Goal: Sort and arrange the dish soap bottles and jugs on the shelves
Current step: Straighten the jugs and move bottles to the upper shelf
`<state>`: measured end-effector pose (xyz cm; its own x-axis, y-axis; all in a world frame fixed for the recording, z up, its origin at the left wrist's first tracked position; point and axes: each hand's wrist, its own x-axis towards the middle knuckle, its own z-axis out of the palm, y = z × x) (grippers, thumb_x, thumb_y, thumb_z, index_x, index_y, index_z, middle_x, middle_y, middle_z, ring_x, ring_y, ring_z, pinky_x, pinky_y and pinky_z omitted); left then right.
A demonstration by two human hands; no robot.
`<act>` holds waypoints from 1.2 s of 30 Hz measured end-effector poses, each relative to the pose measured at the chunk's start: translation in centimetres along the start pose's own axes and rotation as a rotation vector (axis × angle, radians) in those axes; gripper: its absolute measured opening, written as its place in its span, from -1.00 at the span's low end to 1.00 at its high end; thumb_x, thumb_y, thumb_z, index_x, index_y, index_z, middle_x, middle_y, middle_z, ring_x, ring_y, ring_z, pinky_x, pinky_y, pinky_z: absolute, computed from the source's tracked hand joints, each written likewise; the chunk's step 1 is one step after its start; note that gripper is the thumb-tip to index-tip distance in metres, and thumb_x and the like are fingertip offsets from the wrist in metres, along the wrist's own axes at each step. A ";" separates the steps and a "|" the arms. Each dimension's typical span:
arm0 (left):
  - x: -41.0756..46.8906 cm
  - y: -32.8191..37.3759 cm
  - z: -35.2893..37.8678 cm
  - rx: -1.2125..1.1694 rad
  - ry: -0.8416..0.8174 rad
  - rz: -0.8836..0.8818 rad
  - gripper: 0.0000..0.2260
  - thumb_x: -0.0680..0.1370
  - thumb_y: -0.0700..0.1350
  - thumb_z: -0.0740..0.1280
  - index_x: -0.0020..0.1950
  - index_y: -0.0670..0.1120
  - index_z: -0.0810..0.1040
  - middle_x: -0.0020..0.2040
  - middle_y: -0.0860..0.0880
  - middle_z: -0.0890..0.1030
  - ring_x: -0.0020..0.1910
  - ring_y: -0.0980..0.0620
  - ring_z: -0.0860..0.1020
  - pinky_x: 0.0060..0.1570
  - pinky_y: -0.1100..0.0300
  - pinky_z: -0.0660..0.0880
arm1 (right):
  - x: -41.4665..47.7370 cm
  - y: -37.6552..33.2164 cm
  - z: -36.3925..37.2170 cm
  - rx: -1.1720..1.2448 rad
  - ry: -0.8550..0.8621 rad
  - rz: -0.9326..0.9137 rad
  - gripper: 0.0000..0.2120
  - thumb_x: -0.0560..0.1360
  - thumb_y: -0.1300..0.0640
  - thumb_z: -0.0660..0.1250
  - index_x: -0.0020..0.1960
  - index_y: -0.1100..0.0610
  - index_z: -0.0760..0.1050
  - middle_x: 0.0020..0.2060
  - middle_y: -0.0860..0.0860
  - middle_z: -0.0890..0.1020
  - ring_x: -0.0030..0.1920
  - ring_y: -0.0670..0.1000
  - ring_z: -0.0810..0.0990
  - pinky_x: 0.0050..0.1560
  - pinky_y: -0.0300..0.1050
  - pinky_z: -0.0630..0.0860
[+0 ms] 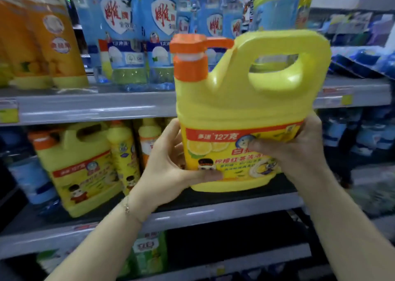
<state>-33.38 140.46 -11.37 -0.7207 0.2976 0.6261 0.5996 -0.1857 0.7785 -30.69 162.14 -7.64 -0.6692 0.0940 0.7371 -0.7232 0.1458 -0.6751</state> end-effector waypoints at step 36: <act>-10.0 -8.5 -11.4 0.449 0.466 -0.189 -0.22 0.14 0.17 0.62 0.29 0.30 0.36 0.17 0.28 0.56 0.19 0.27 0.53 0.05 0.39 0.50 | -4.7 11.3 14.6 -0.168 -0.460 0.216 -0.38 0.27 -0.33 0.43 0.22 -0.43 0.18 0.12 -0.47 0.47 0.13 -0.38 0.47 0.02 -0.38 0.46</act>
<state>-35.18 128.36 -23.73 -0.8421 -0.1671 0.5127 0.4620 0.2670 0.8458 -38.22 148.94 -19.19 -0.8329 -0.2968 0.4671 -0.5485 0.3301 -0.7682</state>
